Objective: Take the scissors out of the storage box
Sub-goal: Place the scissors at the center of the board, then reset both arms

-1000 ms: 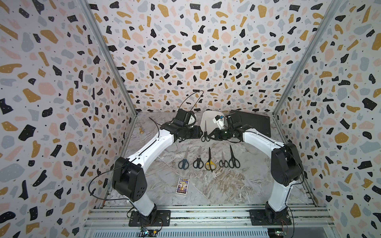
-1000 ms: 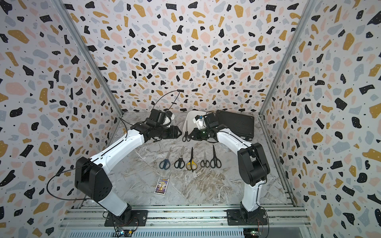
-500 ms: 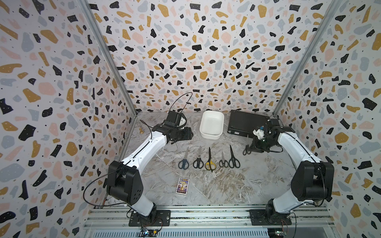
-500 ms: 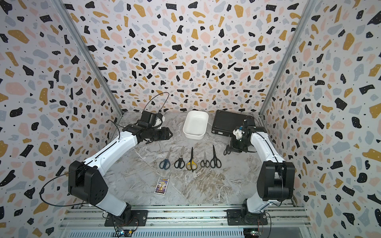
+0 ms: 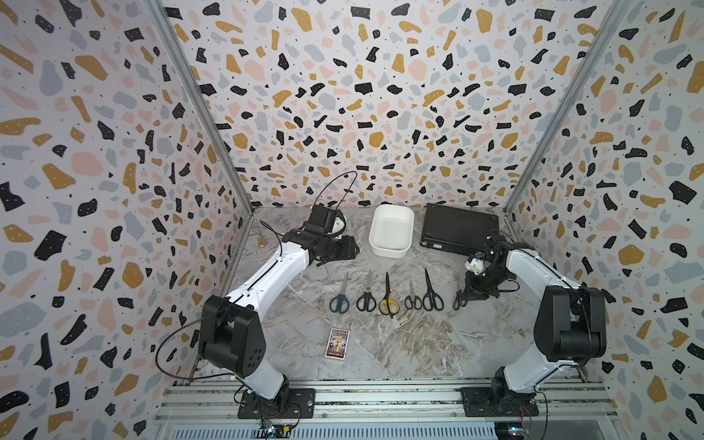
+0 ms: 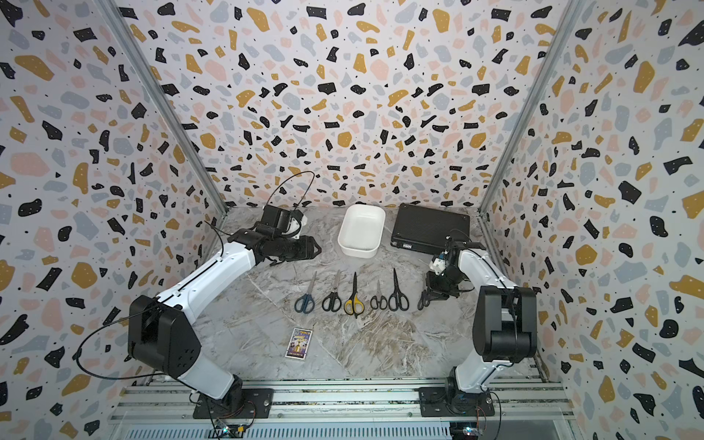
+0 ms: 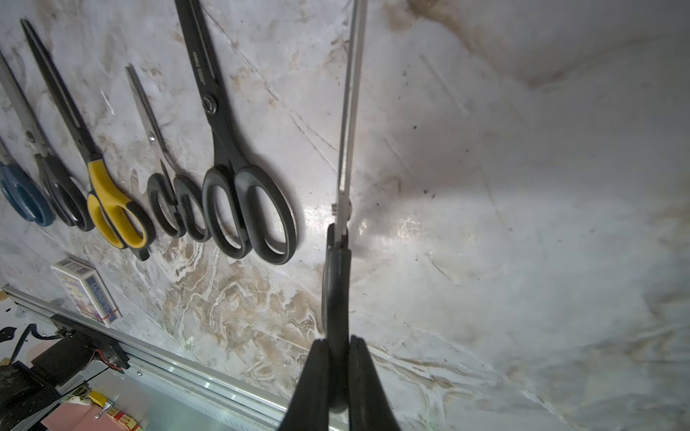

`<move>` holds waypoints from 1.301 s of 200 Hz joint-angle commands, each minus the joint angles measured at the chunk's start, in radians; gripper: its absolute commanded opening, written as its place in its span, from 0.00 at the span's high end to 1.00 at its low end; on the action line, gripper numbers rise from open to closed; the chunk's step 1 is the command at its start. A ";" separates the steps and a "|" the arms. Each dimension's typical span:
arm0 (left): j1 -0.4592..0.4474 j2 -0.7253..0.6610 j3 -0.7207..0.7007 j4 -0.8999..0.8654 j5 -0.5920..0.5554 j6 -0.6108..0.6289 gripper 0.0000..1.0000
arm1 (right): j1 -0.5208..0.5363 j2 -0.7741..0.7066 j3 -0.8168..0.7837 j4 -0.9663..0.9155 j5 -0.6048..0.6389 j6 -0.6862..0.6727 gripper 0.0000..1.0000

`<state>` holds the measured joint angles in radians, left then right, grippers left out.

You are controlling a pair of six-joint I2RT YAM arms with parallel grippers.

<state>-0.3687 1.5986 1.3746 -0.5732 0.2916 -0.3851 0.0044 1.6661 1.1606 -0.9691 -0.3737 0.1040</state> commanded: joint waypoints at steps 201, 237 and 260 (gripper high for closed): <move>0.004 -0.006 0.002 0.025 -0.009 0.025 0.43 | 0.015 0.076 0.159 0.010 0.199 0.034 0.56; 0.013 -0.031 -0.017 0.024 -0.084 0.063 0.00 | 0.014 -0.111 0.097 0.216 0.240 0.076 0.05; 0.033 -0.042 -0.031 0.025 -0.195 0.103 0.00 | 0.016 -0.232 0.012 0.397 0.314 0.113 0.00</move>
<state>-0.3607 1.5963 1.3636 -0.5587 0.2207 -0.3428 0.0200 1.5742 1.2289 -0.7620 -0.1482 0.1684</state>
